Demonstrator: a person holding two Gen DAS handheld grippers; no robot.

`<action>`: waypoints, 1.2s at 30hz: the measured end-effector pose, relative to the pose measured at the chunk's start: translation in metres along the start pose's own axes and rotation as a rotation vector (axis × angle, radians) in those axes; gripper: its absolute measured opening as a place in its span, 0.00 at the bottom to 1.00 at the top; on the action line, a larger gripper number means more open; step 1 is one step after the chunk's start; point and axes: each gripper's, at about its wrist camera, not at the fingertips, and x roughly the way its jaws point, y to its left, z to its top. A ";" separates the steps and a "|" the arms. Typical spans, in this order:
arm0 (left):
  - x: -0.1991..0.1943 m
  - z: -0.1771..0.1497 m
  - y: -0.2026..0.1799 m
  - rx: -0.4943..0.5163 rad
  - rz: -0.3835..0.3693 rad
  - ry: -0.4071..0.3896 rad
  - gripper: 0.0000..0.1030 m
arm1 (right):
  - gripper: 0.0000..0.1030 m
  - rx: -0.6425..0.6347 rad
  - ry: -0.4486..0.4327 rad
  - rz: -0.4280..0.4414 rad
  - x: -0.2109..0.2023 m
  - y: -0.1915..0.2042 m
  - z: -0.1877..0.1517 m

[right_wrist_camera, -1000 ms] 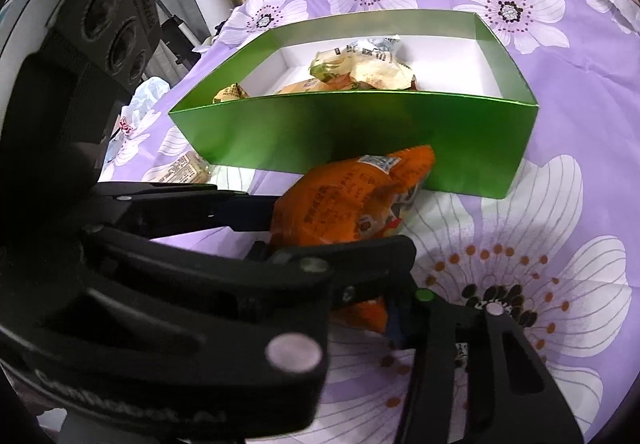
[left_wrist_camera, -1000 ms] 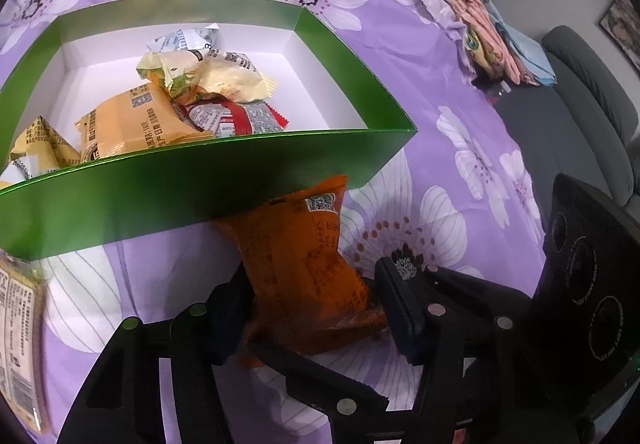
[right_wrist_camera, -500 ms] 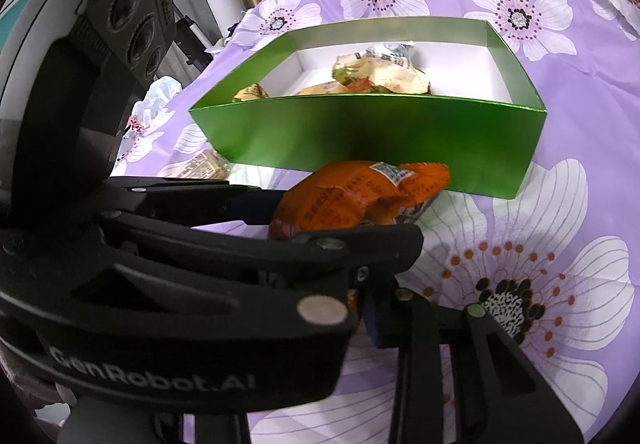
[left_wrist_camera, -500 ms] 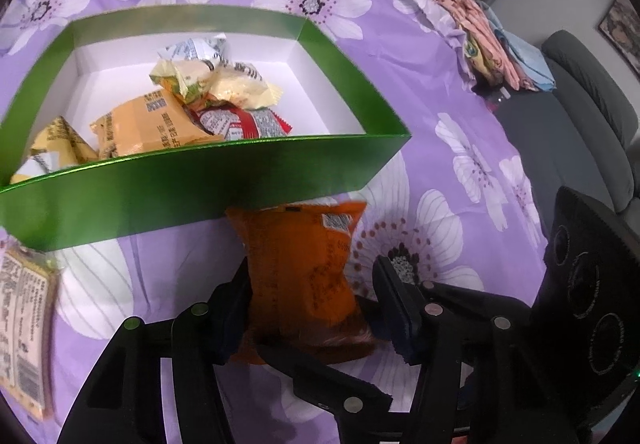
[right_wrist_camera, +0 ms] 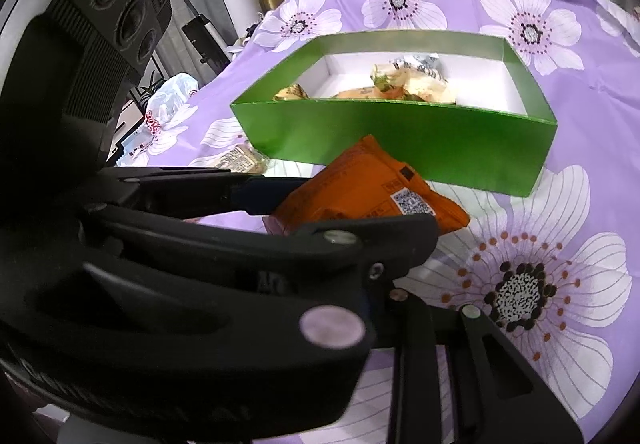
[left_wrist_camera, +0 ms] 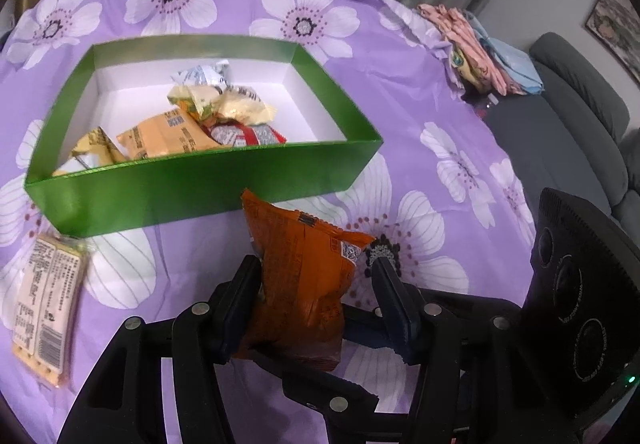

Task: Organize snacks
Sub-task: 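Lift the orange packet with the left gripper over the green box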

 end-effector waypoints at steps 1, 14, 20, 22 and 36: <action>-0.004 0.001 -0.001 0.001 -0.001 -0.010 0.56 | 0.31 -0.005 -0.005 0.000 -0.002 0.002 0.001; -0.043 0.027 -0.009 0.051 0.011 -0.129 0.56 | 0.31 -0.076 -0.092 -0.020 -0.027 0.020 0.038; -0.053 0.049 -0.006 0.073 0.025 -0.172 0.56 | 0.31 -0.094 -0.133 -0.016 -0.030 0.020 0.058; -0.055 0.056 -0.004 0.077 0.033 -0.184 0.56 | 0.31 -0.104 -0.146 -0.019 -0.029 0.020 0.066; -0.039 0.098 0.022 0.073 0.051 -0.198 0.56 | 0.31 -0.114 -0.166 -0.017 -0.003 0.006 0.111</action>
